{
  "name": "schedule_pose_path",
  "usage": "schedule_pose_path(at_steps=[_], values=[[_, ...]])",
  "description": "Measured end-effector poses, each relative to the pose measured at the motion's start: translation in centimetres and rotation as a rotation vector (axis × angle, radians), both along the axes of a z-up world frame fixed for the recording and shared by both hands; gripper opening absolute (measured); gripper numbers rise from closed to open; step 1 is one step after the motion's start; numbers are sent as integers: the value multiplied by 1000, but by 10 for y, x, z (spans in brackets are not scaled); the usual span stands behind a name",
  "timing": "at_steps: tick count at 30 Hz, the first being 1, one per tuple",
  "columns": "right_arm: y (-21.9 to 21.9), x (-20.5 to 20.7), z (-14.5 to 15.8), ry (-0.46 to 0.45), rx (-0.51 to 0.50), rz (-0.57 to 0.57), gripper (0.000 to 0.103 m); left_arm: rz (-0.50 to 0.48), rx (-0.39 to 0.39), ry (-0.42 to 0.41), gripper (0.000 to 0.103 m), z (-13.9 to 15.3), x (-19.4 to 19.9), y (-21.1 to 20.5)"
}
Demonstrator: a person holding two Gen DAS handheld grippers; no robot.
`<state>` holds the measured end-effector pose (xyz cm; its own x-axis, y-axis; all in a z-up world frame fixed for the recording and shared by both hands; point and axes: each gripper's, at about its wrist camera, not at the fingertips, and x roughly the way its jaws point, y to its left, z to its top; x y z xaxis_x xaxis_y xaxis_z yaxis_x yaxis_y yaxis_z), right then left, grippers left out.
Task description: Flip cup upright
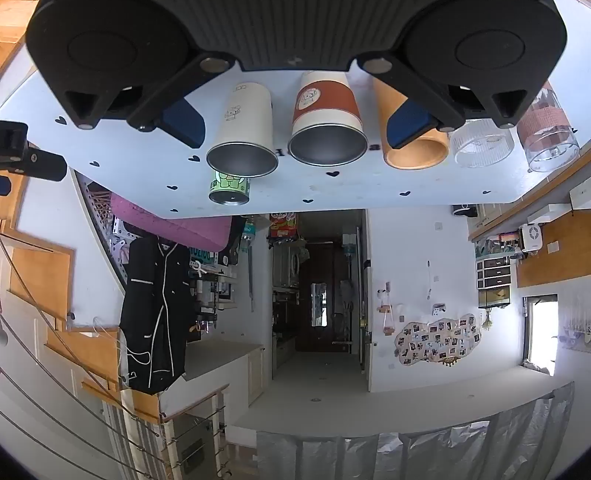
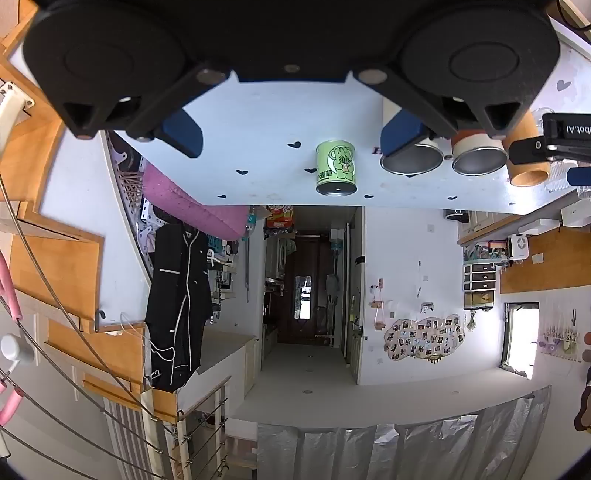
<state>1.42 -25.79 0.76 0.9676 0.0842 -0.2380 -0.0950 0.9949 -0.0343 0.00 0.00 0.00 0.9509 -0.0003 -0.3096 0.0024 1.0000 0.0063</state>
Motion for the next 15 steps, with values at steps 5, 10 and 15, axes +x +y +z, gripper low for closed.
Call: schedule_pose_path(at_steps=[5,10,15], values=[[0,0,0,6,-2,0,103,0,1,-5,103,0,0,0],[1,0,0,4,-4,0,103,1,2,-3,103,0,0,0],[1,0,-1,3,-2,1,103,0,2,-3,103,0,0,0]])
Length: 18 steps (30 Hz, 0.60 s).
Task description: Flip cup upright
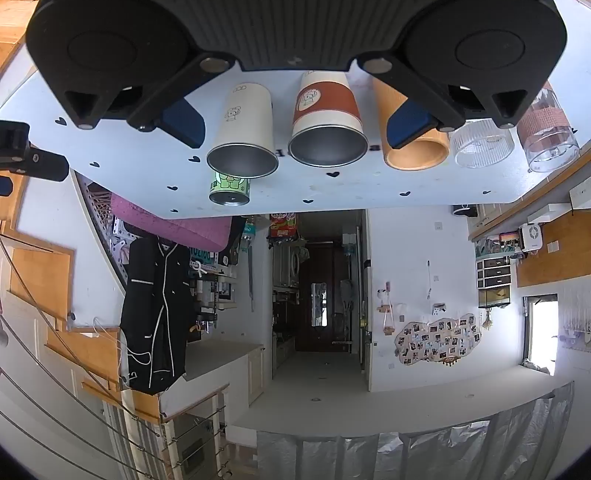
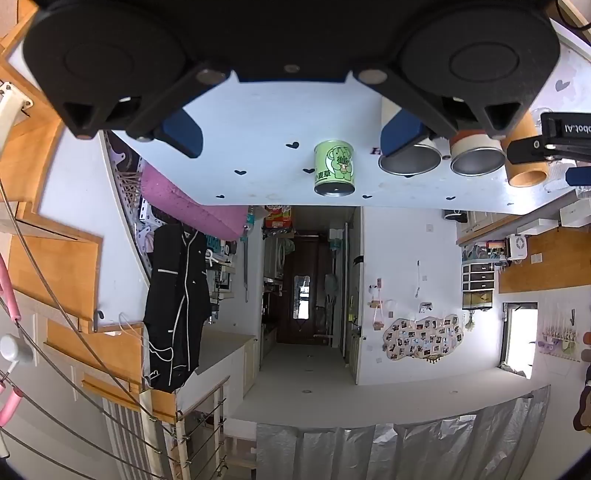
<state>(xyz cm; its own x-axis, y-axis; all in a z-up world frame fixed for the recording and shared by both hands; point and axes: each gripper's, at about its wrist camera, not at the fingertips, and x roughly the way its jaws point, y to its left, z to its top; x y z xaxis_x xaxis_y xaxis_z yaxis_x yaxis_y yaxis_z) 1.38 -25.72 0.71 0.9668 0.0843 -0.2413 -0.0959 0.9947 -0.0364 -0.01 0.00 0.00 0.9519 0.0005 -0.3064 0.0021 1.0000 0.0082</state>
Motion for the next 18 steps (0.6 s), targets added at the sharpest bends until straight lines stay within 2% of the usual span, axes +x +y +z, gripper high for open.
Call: schedule_pose_path(at_steps=[18], values=[[1,1,-1,2,-1,0,103,1,1,0,103,0,0,0]])
